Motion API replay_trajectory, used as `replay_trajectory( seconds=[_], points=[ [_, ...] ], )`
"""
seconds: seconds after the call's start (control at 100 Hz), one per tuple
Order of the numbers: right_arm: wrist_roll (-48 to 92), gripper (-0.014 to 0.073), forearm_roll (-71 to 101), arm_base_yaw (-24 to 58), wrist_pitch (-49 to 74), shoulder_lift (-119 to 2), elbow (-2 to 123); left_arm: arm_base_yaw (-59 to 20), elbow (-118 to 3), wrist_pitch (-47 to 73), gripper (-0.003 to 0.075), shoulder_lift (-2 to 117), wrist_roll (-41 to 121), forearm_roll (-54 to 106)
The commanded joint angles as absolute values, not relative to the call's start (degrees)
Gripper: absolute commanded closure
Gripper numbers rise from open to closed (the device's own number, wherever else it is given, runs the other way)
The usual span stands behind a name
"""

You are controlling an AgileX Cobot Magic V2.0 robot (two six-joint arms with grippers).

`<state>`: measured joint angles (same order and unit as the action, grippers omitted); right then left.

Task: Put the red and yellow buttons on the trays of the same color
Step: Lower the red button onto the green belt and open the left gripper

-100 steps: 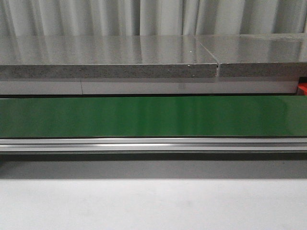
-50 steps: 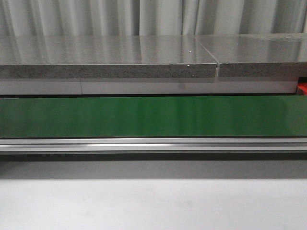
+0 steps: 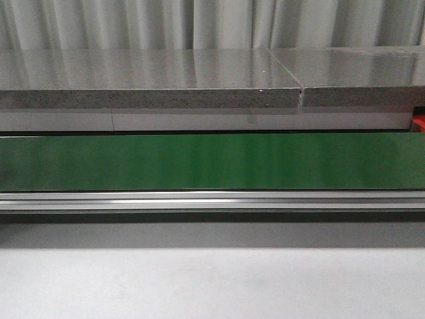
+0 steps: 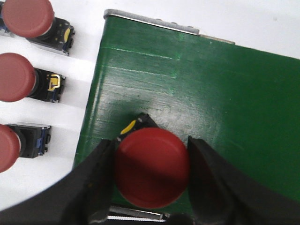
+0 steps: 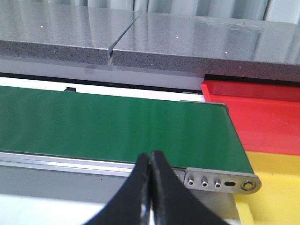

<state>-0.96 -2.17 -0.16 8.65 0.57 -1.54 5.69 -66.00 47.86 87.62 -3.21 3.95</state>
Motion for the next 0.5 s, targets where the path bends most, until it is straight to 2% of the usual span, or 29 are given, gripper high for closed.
replay_trajectory(
  seconds=[0.0, 0.11, 0.18, 0.49],
  points=[
    [-0.81, 0.0661, -2.85, -0.27, 3.97, 1.46, -0.95, 5.30, -67.89, 45.30, 0.0398, 86.03, -2.47, 4.14],
    [-0.81, 0.0661, -2.85, -0.27, 3.97, 1.46, -0.95, 5.30, -67.89, 45.05, 0.0162, 86.03, -2.28, 4.14],
    [-0.81, 0.0661, -2.85, -0.27, 3.97, 1.46, -0.95, 4.99, -68.01, 44.43, 0.0093, 86.03, -2.28, 4.54],
    [-0.81, 0.0661, -2.85, -0.27, 3.97, 1.46, -0.95, 1.89, -74.16, 44.29, 0.0090, 85.91, -2.44, 5.02]
  ],
)
